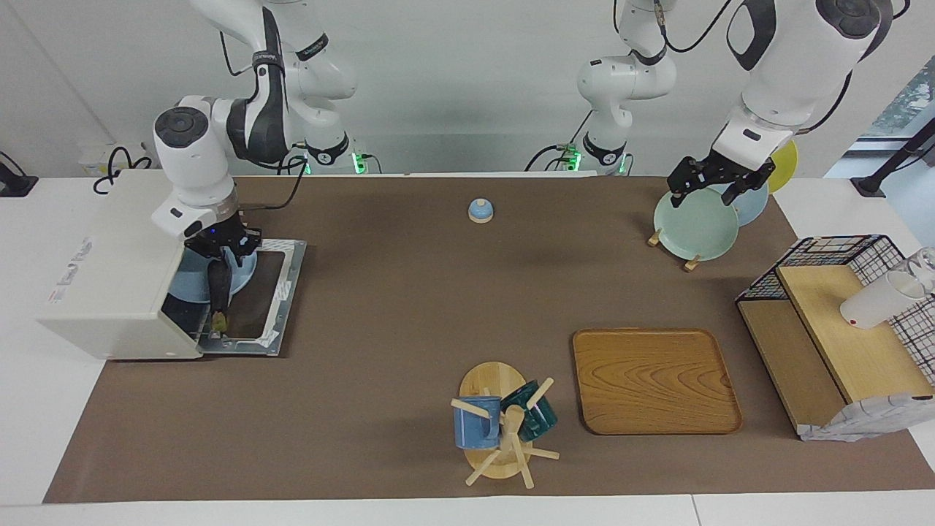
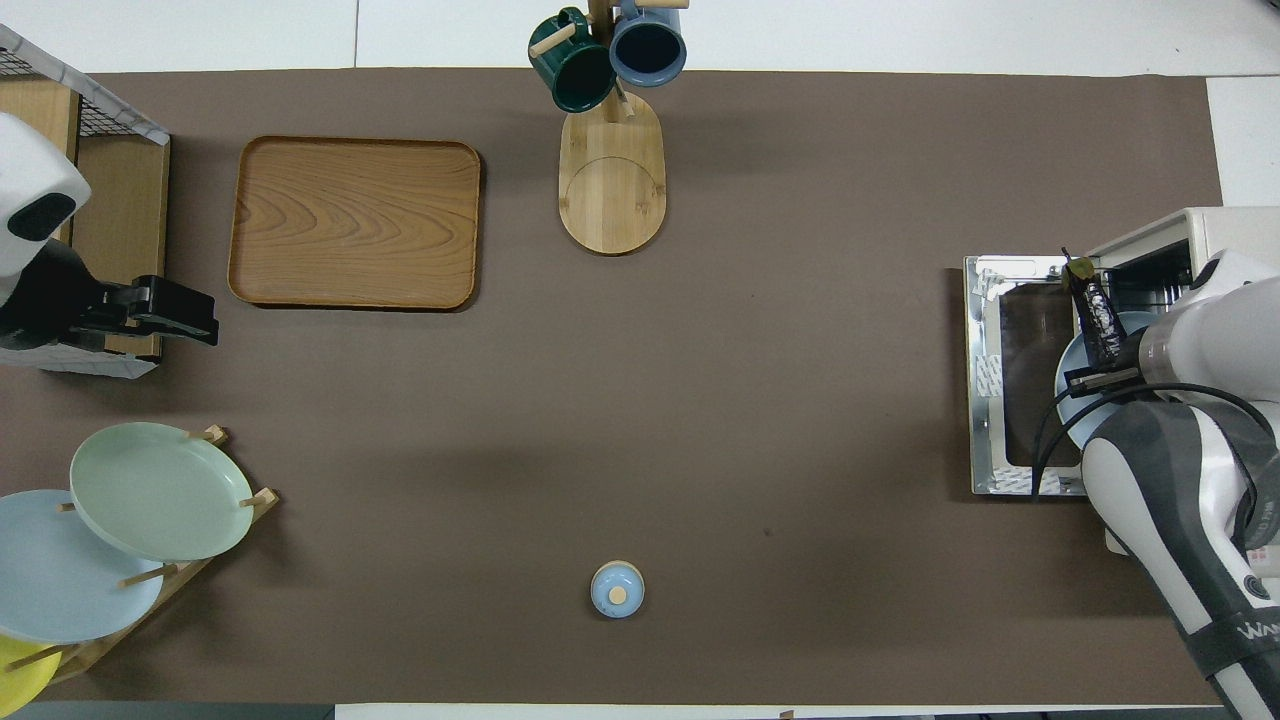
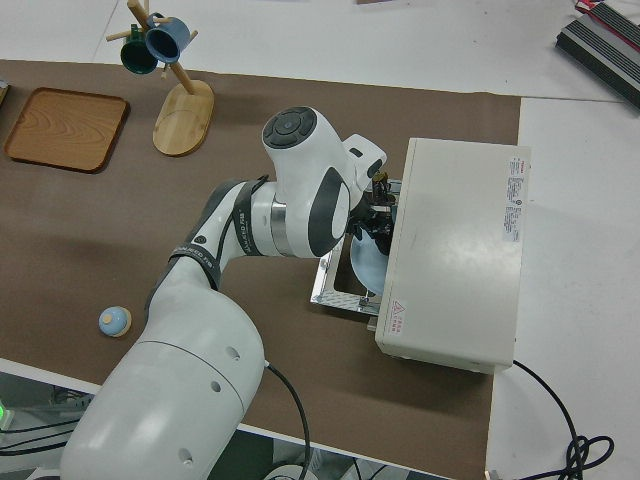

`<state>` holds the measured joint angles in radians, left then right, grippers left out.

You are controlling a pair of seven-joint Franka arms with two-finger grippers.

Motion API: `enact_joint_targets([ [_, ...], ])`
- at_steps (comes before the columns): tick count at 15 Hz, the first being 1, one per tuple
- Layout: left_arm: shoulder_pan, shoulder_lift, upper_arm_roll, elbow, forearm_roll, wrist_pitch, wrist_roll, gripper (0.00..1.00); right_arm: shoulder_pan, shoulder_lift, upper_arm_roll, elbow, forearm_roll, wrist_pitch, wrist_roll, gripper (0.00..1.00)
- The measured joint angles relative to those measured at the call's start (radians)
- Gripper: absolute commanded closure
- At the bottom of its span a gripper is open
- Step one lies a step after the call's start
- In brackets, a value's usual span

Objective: Put eggplant into oven
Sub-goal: 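Release the eggplant inside the oven and withdraw the right gripper, then push the oven door up closed with the right gripper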

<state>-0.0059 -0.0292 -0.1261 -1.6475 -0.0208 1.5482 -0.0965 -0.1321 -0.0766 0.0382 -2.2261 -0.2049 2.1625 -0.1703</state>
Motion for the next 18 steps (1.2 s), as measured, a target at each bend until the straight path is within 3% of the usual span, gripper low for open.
enact_joint_targets([
  [3,0.000,0.000,0.000,0.000,0.000,0.000,0.000,0.00,0.058,0.005,0.005,0.012,0.086,0.001,0.007,1.00],
  [8,0.000,0.000,0.000,0.000,0.000,0.000,0.000,0.00,0.192,0.072,0.011,0.011,0.106,0.108,0.161,1.00],
  [14,0.000,0.000,0.000,0.000,0.000,0.000,0.000,0.00,0.189,0.211,0.002,0.010,0.106,0.205,0.163,1.00],
  [18,0.000,0.000,0.000,0.000,0.000,0.000,0.000,0.00,0.189,0.241,0.000,0.010,0.093,0.203,0.163,1.00],
])
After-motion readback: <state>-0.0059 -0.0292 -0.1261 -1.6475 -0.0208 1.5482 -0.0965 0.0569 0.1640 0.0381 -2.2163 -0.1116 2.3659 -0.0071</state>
